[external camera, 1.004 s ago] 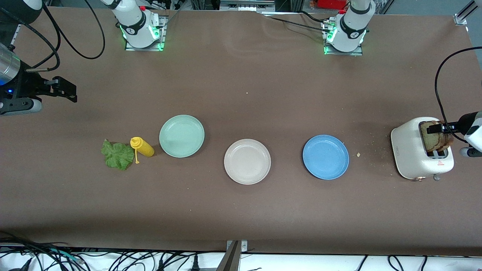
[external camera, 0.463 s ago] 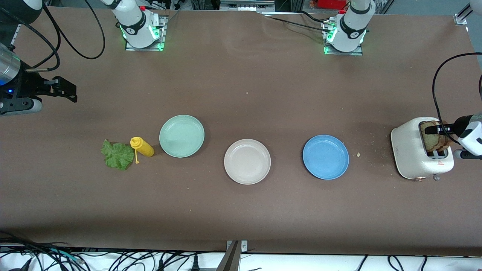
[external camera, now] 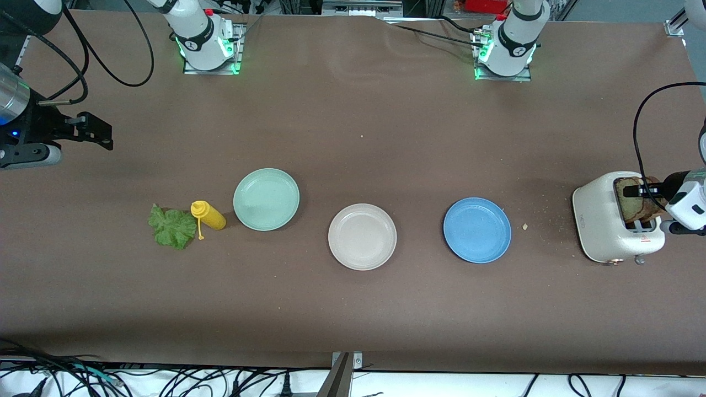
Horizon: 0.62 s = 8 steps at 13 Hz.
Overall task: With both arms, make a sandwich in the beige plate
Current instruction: 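Lower the left gripper onto a bread slice in the toaster and grasp it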
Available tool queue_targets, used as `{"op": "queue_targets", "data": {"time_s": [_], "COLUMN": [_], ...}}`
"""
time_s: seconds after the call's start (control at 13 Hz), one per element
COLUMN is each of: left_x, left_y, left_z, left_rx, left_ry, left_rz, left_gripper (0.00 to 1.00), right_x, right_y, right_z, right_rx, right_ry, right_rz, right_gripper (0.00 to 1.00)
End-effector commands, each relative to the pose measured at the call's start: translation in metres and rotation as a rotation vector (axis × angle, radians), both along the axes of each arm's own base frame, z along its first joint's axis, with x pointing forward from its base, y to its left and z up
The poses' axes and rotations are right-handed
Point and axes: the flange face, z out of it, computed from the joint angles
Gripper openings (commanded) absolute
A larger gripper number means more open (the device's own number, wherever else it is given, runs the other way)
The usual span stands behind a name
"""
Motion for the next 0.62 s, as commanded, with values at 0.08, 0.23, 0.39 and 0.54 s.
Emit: {"op": "queue_targets", "data": {"time_s": [0.08,0.23,0.39,0.54], "left_x": [0.006,0.007,0.008,0.017], "left_y": [0.001,0.001,0.001,-0.002], "left_z": [0.001,0.001,0.006,0.038], "left_rx": [0.020,0.022,0.021,0.031], "left_ry": [0.007,0.006,-0.003,-0.044], "left_rz": [-0.034,-0.035,-0.035,-0.034], "left_gripper": [0.10,0.00,0.00,0.00], "right_x": [-0.003,-0.003,-0.003,-0.003], "right_y": [0.001,0.001,0.001,0.001], "right_z": [0.005,0.005,0.004,0.005], "right_rx": [-0.004,-0.004,-0.004,-0.004], "right_ry": [-0.007,-0.005,-0.004,-0.005], "right_rz": [-0.013,-0.013,-0.011,-0.011], "right_gripper": [1.00,1.00,1.00,1.00]}}
